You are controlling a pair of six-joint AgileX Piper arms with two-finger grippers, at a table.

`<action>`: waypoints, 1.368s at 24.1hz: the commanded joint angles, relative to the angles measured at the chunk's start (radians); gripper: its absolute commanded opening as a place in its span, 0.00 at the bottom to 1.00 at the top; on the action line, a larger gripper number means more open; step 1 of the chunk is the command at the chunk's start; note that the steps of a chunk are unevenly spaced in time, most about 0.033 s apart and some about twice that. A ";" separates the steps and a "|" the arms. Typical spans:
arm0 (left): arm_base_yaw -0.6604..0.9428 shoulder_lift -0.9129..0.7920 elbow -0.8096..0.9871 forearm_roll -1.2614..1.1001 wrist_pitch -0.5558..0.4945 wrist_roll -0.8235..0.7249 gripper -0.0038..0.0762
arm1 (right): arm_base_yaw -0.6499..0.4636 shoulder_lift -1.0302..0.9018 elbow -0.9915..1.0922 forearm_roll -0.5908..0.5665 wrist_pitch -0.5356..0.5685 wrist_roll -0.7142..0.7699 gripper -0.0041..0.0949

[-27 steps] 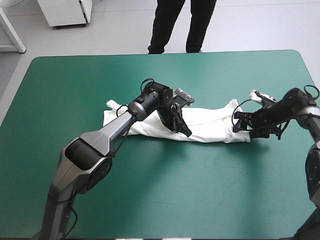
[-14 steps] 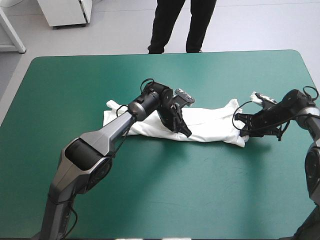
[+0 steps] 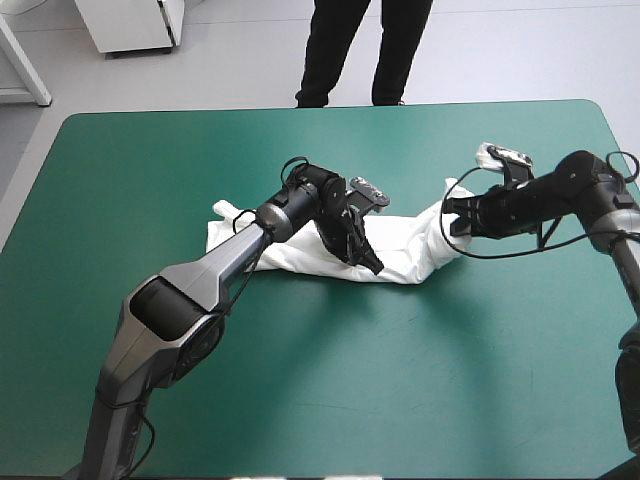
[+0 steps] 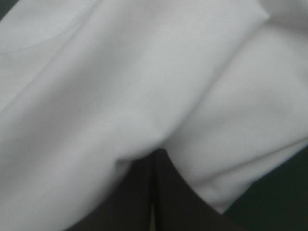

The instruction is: Fold the cloth

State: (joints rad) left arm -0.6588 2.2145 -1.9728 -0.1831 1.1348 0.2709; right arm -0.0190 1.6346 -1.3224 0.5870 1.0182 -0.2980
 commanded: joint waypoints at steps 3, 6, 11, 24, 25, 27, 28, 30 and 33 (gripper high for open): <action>-0.006 -0.045 -0.019 -0.018 0.006 -0.003 0.02 | 0.084 -0.051 -0.171 0.045 -0.003 0.004 0.03; -0.006 -0.045 -0.019 -0.018 0.006 -0.003 0.02 | 0.110 -0.051 -0.243 0.045 0.001 0.015 0.02; -0.006 -0.045 -0.019 -0.016 0.004 -0.003 0.02 | 0.143 -0.051 -0.324 0.045 0.036 0.030 0.03; -0.004 -0.057 -0.020 0.100 0.045 -0.108 0.02 | 0.177 -0.060 -0.416 0.097 0.076 0.030 0.03; 0.001 -0.068 -0.020 0.138 0.065 -0.144 0.02 | 0.177 -0.058 -0.416 0.097 0.076 0.030 0.03; 0.029 -0.111 -0.019 0.166 0.100 -0.166 0.02 | 0.177 -0.058 -0.416 0.090 0.068 0.030 0.03; 0.056 -0.145 -0.019 0.156 0.114 -0.166 0.02 | 0.177 -0.058 -0.416 0.087 0.066 0.030 0.03; 0.076 -0.187 -0.019 0.151 0.143 -0.166 0.02 | 0.177 -0.058 -0.416 0.086 0.066 0.030 0.02; 0.098 -0.254 -0.004 0.153 0.150 -0.171 0.02 | 0.177 -0.058 -0.416 0.082 0.064 0.030 0.03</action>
State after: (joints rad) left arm -0.5749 2.0912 -1.9618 -0.0233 1.2243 0.1154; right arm 0.1566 1.6280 -1.7003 0.6264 1.1252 -0.2611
